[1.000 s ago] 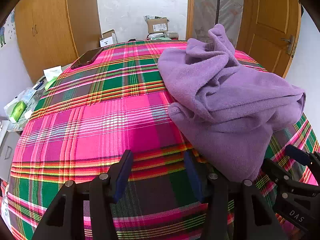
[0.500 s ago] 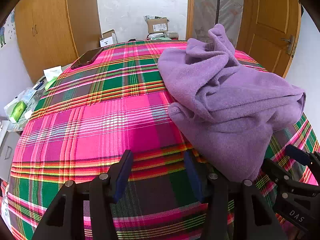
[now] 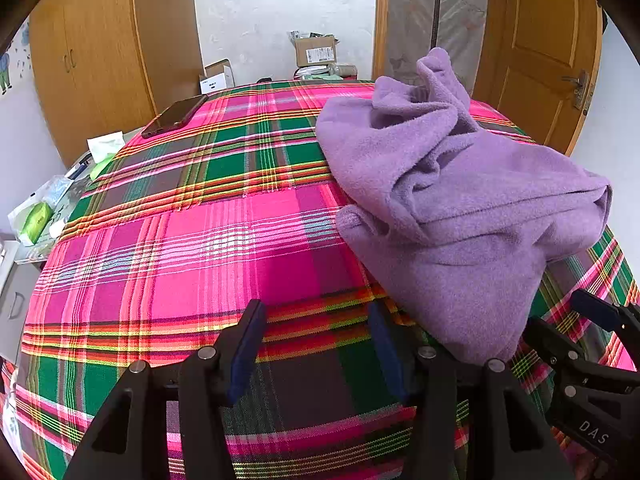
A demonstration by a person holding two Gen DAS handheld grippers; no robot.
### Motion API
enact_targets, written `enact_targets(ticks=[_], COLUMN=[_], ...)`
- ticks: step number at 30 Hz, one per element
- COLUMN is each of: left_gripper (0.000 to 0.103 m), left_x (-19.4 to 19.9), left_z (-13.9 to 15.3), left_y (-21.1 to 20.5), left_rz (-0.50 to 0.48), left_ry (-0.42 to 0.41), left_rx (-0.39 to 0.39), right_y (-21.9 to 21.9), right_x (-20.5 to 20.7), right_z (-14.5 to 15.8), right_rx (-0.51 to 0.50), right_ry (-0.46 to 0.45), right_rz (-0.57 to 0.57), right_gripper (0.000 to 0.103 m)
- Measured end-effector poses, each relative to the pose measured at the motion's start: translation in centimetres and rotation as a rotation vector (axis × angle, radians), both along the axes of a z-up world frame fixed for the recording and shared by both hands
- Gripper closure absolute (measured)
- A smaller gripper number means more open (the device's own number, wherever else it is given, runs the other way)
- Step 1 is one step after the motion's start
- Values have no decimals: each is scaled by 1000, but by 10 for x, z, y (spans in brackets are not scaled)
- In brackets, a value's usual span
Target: Fold clothes
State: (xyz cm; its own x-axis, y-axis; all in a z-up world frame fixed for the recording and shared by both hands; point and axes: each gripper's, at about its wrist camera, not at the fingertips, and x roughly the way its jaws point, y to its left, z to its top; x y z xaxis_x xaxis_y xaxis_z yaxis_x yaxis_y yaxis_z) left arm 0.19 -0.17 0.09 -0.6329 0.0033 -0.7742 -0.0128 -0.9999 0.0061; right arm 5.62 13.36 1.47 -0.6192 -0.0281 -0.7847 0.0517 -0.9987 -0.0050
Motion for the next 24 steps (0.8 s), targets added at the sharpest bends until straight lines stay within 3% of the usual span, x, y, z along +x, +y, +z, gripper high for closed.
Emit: enact_targets(ticks=[4,7,8,20,24], left_gripper=[46,26,25,25,29], left_x=[0,-3,-4,-5,-6], left_z=[0,-2,-3,-2,-1], left_y=[0,-8,-10,-10,-14], left_rz=[5,59,67,57,3], left_ry=[-1,-16,-18,-17,-24], left_rx=[-5,-3,10,-3,2], right_y=[1,1,1,0,3], right_x=[0,-2,-3,-2,2], right_z=[-1,1,2,0,2], right_rx=[-2,-3,-4,-1,-4], right_ry=[0,-1,-1,-2,-12], right_rz=[-4,-7,-8,-6,22], right_gripper=[29,29,29,29,29])
